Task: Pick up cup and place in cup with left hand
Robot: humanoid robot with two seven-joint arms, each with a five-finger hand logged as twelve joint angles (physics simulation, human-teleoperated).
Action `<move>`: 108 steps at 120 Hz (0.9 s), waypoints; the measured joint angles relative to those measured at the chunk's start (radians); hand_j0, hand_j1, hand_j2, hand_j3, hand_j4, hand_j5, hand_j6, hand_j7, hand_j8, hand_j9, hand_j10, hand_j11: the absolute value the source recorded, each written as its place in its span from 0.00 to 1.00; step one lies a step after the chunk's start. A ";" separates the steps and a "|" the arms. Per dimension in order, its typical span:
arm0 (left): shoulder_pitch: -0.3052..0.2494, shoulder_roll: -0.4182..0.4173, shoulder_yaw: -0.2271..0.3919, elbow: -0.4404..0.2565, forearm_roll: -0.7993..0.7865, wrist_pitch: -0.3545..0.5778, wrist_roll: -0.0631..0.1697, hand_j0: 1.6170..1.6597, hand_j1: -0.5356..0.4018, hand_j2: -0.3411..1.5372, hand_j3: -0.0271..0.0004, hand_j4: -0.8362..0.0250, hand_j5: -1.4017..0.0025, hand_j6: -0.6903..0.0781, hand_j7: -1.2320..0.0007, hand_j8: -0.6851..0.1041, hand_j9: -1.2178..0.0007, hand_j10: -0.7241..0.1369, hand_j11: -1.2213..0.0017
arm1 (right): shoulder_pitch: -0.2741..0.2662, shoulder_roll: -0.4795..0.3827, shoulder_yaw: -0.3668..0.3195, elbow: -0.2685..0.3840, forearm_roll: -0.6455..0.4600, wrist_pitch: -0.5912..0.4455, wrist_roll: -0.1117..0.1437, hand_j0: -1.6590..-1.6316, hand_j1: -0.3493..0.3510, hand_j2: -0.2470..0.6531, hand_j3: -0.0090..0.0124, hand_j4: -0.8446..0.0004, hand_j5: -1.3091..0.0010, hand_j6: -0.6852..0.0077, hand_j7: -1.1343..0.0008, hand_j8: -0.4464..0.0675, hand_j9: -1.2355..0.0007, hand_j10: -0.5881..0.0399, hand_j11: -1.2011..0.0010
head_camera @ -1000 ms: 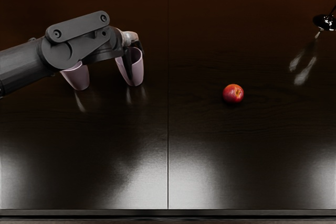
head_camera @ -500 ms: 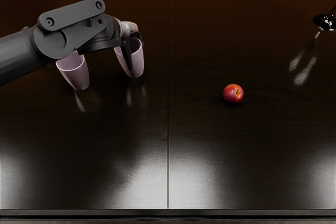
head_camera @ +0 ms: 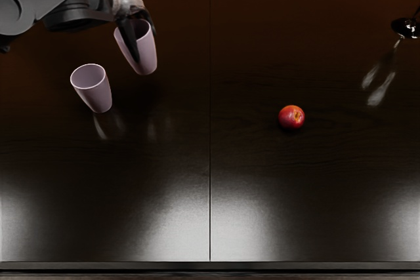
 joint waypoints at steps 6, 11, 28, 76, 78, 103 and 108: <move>-0.007 0.013 0.000 -0.010 -0.008 -0.009 0.000 0.86 0.36 0.28 0.99 0.48 0.47 0.66 0.40 0.69 0.39 0.49 0.42 | 0.000 0.000 0.000 0.001 0.000 0.000 0.000 0.04 0.00 0.27 0.42 1.00 1.00 0.99 1.00 0.87 1.00 0.94 1.00; -0.008 0.029 0.000 -0.016 -0.015 -0.017 0.000 0.86 0.36 0.28 0.99 0.49 0.46 0.66 0.39 0.69 0.38 0.49 0.41 | 0.000 0.000 0.000 0.001 0.000 0.000 0.000 0.04 0.00 0.27 0.42 1.00 1.00 0.99 1.00 0.87 1.00 0.94 1.00; -0.028 0.087 0.000 -0.038 -0.028 -0.049 0.000 0.85 0.35 0.29 0.99 0.52 0.44 0.69 0.38 0.71 0.37 0.51 0.40 | 0.000 0.000 0.000 0.002 0.000 0.002 0.000 0.04 0.00 0.27 0.42 1.00 1.00 0.99 1.00 0.87 1.00 0.94 1.00; -0.051 0.254 0.001 -0.130 -0.029 -0.097 0.001 0.84 0.36 0.31 0.99 0.50 0.41 0.69 0.33 0.73 0.33 0.50 0.39 | 0.000 0.000 0.000 0.005 0.000 0.007 0.000 0.04 0.00 0.27 0.42 1.00 1.00 0.99 1.00 0.87 1.00 0.94 1.00; -0.051 0.259 0.001 -0.135 -0.028 -0.099 0.001 0.84 0.36 0.31 0.99 0.50 0.41 0.68 0.33 0.73 0.34 0.50 0.39 | 0.001 0.000 0.000 0.005 0.000 0.007 0.000 0.04 0.00 0.27 0.42 1.00 1.00 0.99 1.00 0.87 1.00 0.94 1.00; -0.049 0.312 0.000 -0.175 -0.033 -0.114 0.000 0.81 0.37 0.30 0.99 0.46 0.39 0.67 0.31 0.71 0.33 0.49 0.37 | 0.001 0.000 0.000 0.007 0.000 0.009 0.000 0.04 0.00 0.27 0.42 1.00 1.00 0.99 1.00 0.87 1.00 0.94 1.00; -0.049 0.316 0.000 -0.179 -0.035 -0.114 0.001 0.80 0.36 0.30 0.99 0.47 0.39 0.67 0.31 0.72 0.33 0.49 0.36 | 0.001 0.000 0.000 0.007 0.000 0.009 0.000 0.04 0.00 0.27 0.42 1.00 1.00 0.99 1.00 0.87 1.00 0.94 1.00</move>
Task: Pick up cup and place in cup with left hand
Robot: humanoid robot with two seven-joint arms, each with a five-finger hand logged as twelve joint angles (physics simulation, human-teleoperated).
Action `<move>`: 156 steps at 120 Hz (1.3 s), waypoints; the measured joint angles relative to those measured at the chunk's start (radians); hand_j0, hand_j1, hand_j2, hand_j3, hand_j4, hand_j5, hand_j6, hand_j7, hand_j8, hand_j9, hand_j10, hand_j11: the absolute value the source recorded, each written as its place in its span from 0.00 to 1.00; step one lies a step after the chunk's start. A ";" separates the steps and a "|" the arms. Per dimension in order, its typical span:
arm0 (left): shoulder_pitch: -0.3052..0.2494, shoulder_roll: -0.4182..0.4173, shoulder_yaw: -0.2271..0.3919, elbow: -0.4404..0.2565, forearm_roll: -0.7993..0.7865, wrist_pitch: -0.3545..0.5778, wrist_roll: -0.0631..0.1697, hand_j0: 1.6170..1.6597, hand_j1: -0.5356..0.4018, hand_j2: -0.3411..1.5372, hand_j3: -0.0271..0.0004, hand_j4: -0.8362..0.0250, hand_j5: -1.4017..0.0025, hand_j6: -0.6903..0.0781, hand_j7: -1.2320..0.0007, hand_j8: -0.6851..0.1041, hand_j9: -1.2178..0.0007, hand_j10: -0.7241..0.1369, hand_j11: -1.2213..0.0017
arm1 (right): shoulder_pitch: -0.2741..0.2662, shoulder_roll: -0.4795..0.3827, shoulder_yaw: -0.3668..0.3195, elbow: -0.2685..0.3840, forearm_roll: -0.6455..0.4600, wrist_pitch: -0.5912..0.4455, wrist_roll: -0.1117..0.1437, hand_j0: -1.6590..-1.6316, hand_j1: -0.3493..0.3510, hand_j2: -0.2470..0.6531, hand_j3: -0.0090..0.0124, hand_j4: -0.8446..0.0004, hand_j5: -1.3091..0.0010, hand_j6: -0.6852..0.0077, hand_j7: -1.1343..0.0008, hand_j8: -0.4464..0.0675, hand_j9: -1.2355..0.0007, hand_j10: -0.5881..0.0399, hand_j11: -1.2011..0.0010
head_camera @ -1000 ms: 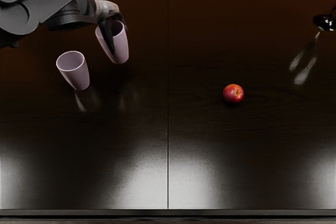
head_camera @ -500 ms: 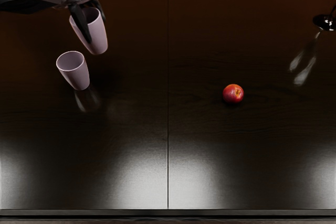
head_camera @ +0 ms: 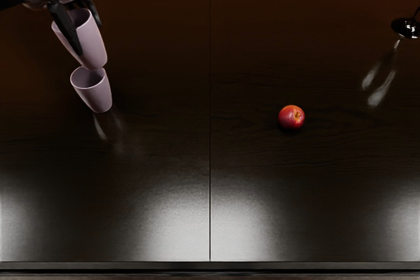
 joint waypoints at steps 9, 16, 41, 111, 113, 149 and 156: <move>0.003 0.012 0.000 -0.007 -0.005 0.001 0.000 0.77 0.36 0.28 0.99 0.47 0.38 0.67 0.31 0.72 0.32 0.48 0.35 | 0.000 0.000 0.000 0.000 0.000 0.000 0.000 0.04 0.00 0.27 0.42 1.00 1.00 0.99 1.00 0.87 1.00 0.94 1.00; 0.003 0.019 0.000 -0.010 -0.007 -0.002 -0.001 0.75 0.37 0.27 0.99 0.47 0.39 0.67 0.31 0.73 0.32 0.49 0.34 | 0.000 0.000 0.000 0.000 0.000 0.000 0.000 0.04 0.00 0.27 0.42 1.00 1.00 0.99 1.00 0.87 1.00 0.94 1.00; 0.011 0.024 0.001 -0.013 -0.006 -0.005 -0.001 0.86 0.49 0.37 0.99 0.44 0.40 0.71 0.32 0.73 0.32 0.54 0.34 | 0.000 0.000 0.000 0.000 0.000 0.000 0.000 0.04 0.00 0.27 0.42 1.00 1.00 0.99 1.00 0.87 1.00 0.94 1.00; 0.001 0.058 0.000 -0.014 -0.016 -0.030 -0.001 0.94 0.40 0.48 0.99 0.37 0.36 0.49 0.30 0.50 0.30 0.27 0.31 | 0.000 0.000 0.000 0.000 0.000 0.000 0.000 0.04 0.00 0.27 0.42 1.00 1.00 0.99 1.00 0.87 1.00 0.94 1.00; 0.000 0.060 -0.001 -0.014 -0.017 -0.032 -0.001 0.94 0.39 0.49 0.99 0.37 0.36 0.49 0.30 0.49 0.30 0.27 0.30 | 0.000 0.000 0.000 0.000 0.000 0.000 0.000 0.04 0.00 0.27 0.42 1.00 1.00 0.99 1.00 0.87 1.00 0.94 1.00; 0.000 0.065 -0.004 -0.014 -0.049 -0.060 -0.001 0.94 0.39 0.54 0.99 0.32 0.35 0.44 0.28 0.43 0.28 0.22 0.29 | 0.000 0.000 0.000 0.000 0.000 0.000 0.000 0.04 0.00 0.27 0.42 1.00 1.00 0.99 1.00 0.87 1.00 0.94 1.00; 0.000 0.066 -0.003 -0.014 -0.052 -0.061 -0.001 0.94 0.39 0.54 0.99 0.31 0.34 0.44 0.27 0.43 0.28 0.22 0.28 | 0.000 0.000 0.000 0.001 0.000 0.000 0.000 0.04 0.00 0.27 0.42 1.00 1.00 0.99 1.00 0.87 1.00 0.94 1.00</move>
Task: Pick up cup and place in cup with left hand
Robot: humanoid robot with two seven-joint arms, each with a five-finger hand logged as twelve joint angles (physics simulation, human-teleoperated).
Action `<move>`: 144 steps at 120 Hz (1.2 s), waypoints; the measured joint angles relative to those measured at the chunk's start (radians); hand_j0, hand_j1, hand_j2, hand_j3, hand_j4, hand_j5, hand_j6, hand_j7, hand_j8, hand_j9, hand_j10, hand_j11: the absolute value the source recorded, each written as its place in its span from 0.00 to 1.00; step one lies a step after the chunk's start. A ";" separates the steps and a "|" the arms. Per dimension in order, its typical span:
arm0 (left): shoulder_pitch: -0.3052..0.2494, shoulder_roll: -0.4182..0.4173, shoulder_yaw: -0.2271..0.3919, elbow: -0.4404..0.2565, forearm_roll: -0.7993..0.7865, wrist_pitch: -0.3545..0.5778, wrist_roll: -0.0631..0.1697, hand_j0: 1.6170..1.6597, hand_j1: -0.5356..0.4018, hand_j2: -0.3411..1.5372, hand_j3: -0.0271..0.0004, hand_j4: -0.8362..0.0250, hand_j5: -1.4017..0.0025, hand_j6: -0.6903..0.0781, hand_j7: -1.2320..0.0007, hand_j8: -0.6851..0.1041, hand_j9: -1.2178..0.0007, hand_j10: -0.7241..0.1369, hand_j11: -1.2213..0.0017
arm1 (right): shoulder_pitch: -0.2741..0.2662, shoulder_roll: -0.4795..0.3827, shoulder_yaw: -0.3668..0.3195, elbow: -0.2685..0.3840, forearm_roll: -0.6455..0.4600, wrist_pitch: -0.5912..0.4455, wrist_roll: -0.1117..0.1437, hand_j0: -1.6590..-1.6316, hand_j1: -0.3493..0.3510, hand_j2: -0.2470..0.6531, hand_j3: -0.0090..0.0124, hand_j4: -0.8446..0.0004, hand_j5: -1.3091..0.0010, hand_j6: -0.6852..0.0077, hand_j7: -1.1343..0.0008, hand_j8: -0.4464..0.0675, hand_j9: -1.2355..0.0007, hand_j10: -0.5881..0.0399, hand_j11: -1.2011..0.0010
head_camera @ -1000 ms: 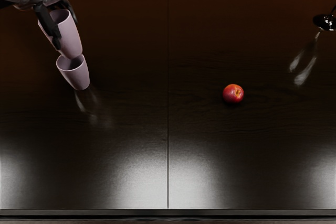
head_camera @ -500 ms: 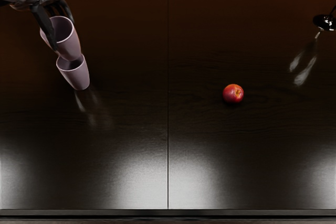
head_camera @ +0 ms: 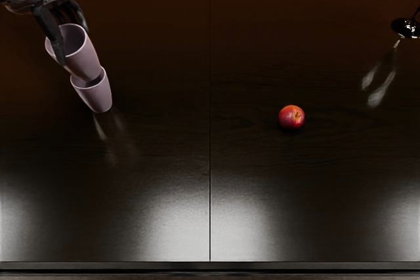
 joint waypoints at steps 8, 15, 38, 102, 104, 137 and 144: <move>0.001 -0.001 0.001 0.000 -0.002 -0.001 0.000 0.94 0.39 0.54 0.99 0.31 0.34 0.43 0.27 0.43 0.27 0.21 0.28 | 0.000 0.000 0.000 0.001 0.000 0.000 0.000 0.04 0.00 0.27 0.42 1.00 1.00 0.99 1.00 0.87 1.00 0.94 1.00; 0.001 0.004 0.001 0.000 -0.005 -0.002 0.000 0.95 0.40 0.54 0.99 0.31 0.33 0.44 0.27 0.43 0.27 0.21 0.28 | 0.000 0.000 0.000 0.001 0.000 0.000 0.000 0.04 0.00 0.27 0.42 1.00 1.00 0.99 1.00 0.87 1.00 0.94 1.00; 0.006 0.005 0.003 0.001 -0.008 -0.001 0.000 0.95 0.39 0.56 0.99 0.31 0.33 0.45 0.26 0.43 0.26 0.20 0.27 | 0.000 0.000 0.000 0.002 0.000 0.000 0.000 0.04 0.00 0.27 0.42 1.00 1.00 0.99 1.00 0.87 1.00 0.94 1.00; 0.009 -0.006 0.003 0.045 -0.008 -0.007 0.000 0.95 0.38 0.56 0.99 0.34 0.29 0.47 0.22 0.45 0.23 0.22 0.24 | 0.000 0.000 0.000 0.001 0.000 0.000 0.000 0.04 0.00 0.27 0.42 1.00 1.00 0.99 1.00 0.87 1.00 0.94 1.00; 0.009 -0.006 0.003 0.047 -0.008 -0.008 0.000 0.95 0.38 0.57 0.99 0.34 0.29 0.47 0.22 0.45 0.23 0.22 0.24 | 0.000 0.000 0.000 0.002 0.000 0.000 0.000 0.04 0.00 0.27 0.42 1.00 1.00 0.99 1.00 0.87 1.00 0.94 1.00; 0.023 -0.032 0.003 0.073 -0.008 -0.008 0.000 0.95 0.37 0.60 0.99 0.31 0.29 0.43 0.23 0.40 0.22 0.19 0.23 | 0.000 0.000 0.000 0.001 0.000 0.000 0.000 0.04 0.00 0.27 0.42 1.00 1.00 0.99 1.00 0.87 1.00 0.94 1.00; 0.023 -0.032 0.003 0.075 -0.008 -0.008 0.000 0.95 0.37 0.60 0.99 0.31 0.28 0.42 0.22 0.39 0.21 0.19 0.23 | 0.000 0.000 0.000 0.001 0.000 0.000 0.000 0.04 0.00 0.27 0.42 1.00 1.00 0.99 1.00 0.87 1.00 0.94 1.00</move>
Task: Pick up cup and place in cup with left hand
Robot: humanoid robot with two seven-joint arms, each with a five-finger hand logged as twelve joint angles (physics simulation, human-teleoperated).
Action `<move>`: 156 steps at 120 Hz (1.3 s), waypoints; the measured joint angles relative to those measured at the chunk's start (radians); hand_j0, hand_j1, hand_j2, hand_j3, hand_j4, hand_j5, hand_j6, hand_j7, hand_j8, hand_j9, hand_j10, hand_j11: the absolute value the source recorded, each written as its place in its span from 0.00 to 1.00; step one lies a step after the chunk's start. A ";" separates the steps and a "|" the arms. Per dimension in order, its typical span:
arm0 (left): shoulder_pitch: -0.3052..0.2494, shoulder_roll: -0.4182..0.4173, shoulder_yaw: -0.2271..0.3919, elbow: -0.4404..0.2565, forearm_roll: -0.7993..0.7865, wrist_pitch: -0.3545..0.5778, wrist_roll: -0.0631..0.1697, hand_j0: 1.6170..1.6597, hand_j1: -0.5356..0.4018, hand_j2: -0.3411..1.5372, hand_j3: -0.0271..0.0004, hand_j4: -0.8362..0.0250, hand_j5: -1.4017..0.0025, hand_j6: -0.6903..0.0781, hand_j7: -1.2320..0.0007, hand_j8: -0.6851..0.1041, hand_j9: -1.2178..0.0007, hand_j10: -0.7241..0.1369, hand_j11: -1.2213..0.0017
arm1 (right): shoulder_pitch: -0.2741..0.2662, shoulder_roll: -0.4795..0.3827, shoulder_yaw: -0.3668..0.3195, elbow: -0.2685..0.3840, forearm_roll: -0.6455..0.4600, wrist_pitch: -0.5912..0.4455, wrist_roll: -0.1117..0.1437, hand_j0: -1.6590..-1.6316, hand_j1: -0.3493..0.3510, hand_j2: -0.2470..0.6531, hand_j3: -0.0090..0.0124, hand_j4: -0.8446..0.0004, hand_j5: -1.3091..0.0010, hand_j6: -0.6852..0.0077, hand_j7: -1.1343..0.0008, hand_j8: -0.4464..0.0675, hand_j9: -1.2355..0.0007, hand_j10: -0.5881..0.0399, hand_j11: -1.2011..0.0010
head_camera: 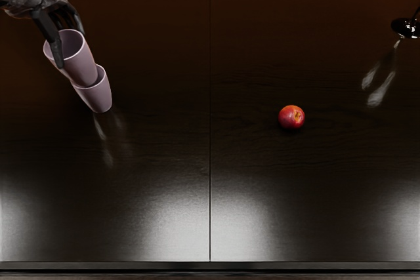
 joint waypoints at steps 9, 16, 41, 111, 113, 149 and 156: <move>0.000 0.002 0.000 0.002 0.000 -0.001 0.000 0.96 0.38 0.60 0.99 0.30 0.27 0.42 0.22 0.38 0.21 0.18 0.22 | 0.000 0.000 0.000 0.000 0.000 0.000 0.000 0.04 0.00 0.27 0.42 1.00 1.00 0.99 1.00 0.87 1.00 0.94 1.00; -0.001 0.001 0.000 0.003 -0.001 -0.002 0.000 0.96 0.38 0.60 0.99 0.30 0.27 0.42 0.22 0.38 0.21 0.18 0.22 | 0.000 0.000 0.000 0.000 0.000 0.000 0.000 0.04 0.00 0.27 0.42 1.00 1.00 0.99 1.00 0.87 1.00 0.94 1.00; -0.004 -0.002 -0.002 0.006 -0.003 -0.003 0.000 0.96 0.39 0.60 0.99 0.29 0.26 0.41 0.21 0.38 0.20 0.17 0.22 | 0.000 0.000 0.000 0.000 0.000 0.000 0.000 0.04 0.00 0.27 0.42 1.00 1.00 0.99 1.00 0.87 1.00 0.94 1.00; -0.008 -0.031 -0.009 0.022 -0.007 -0.006 0.000 0.73 0.13 0.80 0.99 0.40 0.25 0.51 0.16 0.50 0.17 0.29 0.17 | 0.000 0.000 0.000 0.000 0.000 0.000 0.000 0.04 0.00 0.27 0.42 1.00 1.00 0.99 1.00 0.87 1.00 0.94 1.00; -0.008 -0.032 -0.009 0.025 -0.007 -0.007 0.000 0.73 0.12 0.80 0.99 0.40 0.25 0.52 0.16 0.50 0.17 0.30 0.17 | 0.000 0.000 0.000 0.000 0.000 0.000 0.000 0.04 0.00 0.27 0.42 1.00 1.00 0.99 1.00 0.87 1.00 0.94 1.00; -0.003 -0.076 -0.010 0.109 -0.006 -0.023 0.000 0.66 0.12 0.78 0.99 0.38 0.23 0.52 0.14 0.50 0.15 0.28 0.16 | 0.000 0.000 0.000 0.000 0.000 -0.001 0.000 0.04 0.00 0.27 0.42 1.00 1.00 0.99 1.00 0.87 1.00 0.94 1.00; -0.003 -0.077 -0.010 0.120 -0.005 -0.025 0.001 0.64 0.14 0.75 0.99 0.38 0.22 0.54 0.14 0.52 0.14 0.30 0.15 | 0.000 0.000 0.000 0.000 0.000 -0.001 0.000 0.04 0.00 0.27 0.42 1.00 1.00 0.99 1.00 0.87 1.00 0.94 1.00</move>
